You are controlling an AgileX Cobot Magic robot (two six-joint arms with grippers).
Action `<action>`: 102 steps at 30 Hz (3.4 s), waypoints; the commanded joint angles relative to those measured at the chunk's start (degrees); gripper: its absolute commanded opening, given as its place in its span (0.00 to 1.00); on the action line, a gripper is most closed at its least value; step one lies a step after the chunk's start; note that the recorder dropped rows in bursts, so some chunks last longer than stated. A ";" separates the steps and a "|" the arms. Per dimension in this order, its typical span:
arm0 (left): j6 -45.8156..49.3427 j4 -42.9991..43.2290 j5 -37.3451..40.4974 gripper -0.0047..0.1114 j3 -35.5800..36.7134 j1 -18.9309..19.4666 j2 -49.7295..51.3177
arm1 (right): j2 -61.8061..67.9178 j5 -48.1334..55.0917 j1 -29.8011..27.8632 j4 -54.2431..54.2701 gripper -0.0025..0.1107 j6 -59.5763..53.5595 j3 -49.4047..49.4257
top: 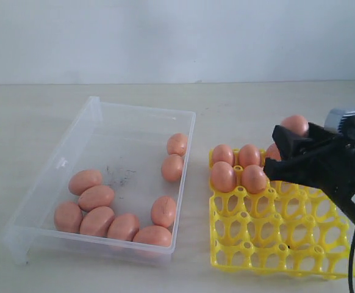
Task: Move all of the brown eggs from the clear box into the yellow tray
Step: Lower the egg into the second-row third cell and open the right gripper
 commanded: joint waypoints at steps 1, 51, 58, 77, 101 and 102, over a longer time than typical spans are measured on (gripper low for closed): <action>-0.47 -0.13 -0.22 0.08 0.15 -0.45 -0.15 | 5.01 -2.56 -0.33 -2.55 0.02 0.33 0.20; -0.47 -0.13 -0.28 0.08 0.15 -0.45 -0.15 | 13.08 -0.14 -0.57 5.36 0.02 -0.23 -3.36; -0.47 -0.13 -0.28 0.08 0.15 -0.45 -0.15 | 13.08 1.69 -0.57 5.23 0.02 -0.21 -3.36; -0.47 -0.13 -0.05 0.08 0.15 -0.45 -0.15 | 13.08 3.89 -0.57 5.47 0.02 0.10 -3.36; -0.47 -0.13 -0.32 0.08 0.15 -0.45 -0.15 | 13.08 6.25 -0.57 3.21 0.02 -1.62 -3.36; -0.47 -0.13 -0.32 0.08 0.15 -0.45 -0.15 | 13.08 6.25 -0.57 3.08 0.02 -1.76 -3.36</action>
